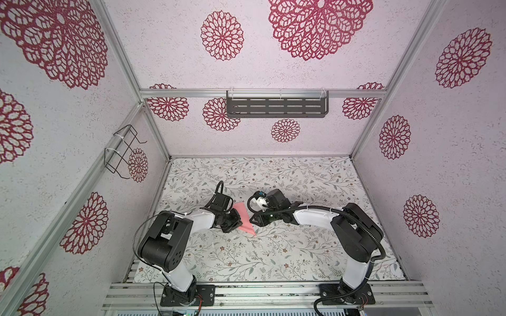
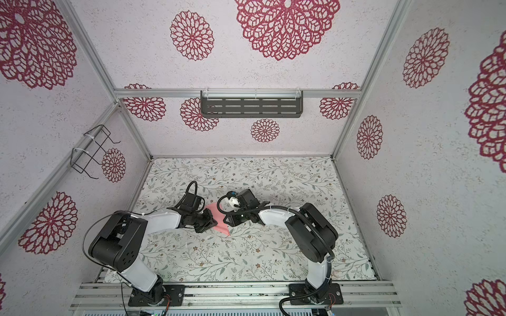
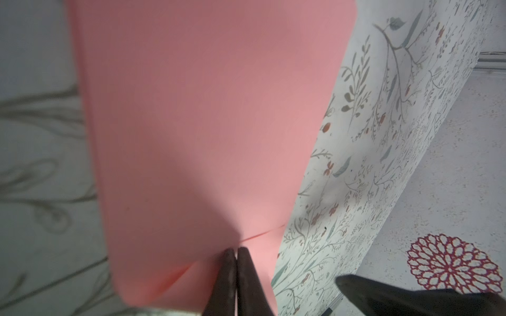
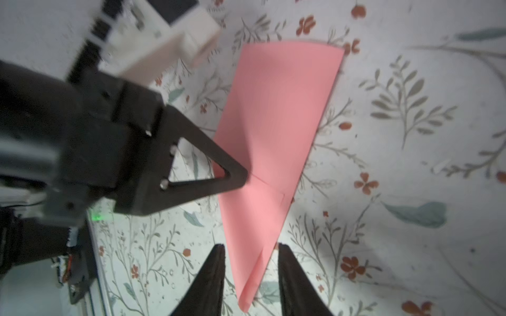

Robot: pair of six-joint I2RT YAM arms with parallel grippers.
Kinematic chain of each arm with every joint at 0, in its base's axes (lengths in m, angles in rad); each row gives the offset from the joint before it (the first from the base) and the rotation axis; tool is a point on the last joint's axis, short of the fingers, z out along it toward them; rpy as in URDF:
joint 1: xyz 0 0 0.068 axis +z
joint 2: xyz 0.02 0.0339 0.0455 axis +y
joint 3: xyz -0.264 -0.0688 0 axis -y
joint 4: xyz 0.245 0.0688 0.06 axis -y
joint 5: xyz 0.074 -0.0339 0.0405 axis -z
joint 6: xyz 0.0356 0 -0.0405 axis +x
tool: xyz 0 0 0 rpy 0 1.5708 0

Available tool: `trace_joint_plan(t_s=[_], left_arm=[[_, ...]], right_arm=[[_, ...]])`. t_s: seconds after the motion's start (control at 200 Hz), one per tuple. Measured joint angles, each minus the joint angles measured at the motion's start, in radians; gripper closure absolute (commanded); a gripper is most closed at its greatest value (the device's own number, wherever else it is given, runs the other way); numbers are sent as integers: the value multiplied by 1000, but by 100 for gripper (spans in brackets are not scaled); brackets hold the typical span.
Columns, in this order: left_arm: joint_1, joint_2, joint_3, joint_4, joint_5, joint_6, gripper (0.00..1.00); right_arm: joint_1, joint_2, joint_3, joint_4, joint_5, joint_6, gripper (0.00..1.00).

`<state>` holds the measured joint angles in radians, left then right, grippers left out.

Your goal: Fold a paper plane with a square sheet of paper (pick it up from the middle)

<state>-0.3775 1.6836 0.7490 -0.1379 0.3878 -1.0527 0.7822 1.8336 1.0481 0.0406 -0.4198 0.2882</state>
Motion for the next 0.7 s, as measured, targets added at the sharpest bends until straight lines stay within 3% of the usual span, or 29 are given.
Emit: trace_joint_plan(t_s=[0.24,0.415,0.7], left_arm=[[0,0,2,16,-5,-14,90],[0,0,2,22,-5,-19,89],[0,0,2,22,-5,-22,89]], right_arm=[[39,7,-16,-14,43,-104,50],[48,42,11,-27,59,-156,49],[53,77,39,-45,70,-190,60]])
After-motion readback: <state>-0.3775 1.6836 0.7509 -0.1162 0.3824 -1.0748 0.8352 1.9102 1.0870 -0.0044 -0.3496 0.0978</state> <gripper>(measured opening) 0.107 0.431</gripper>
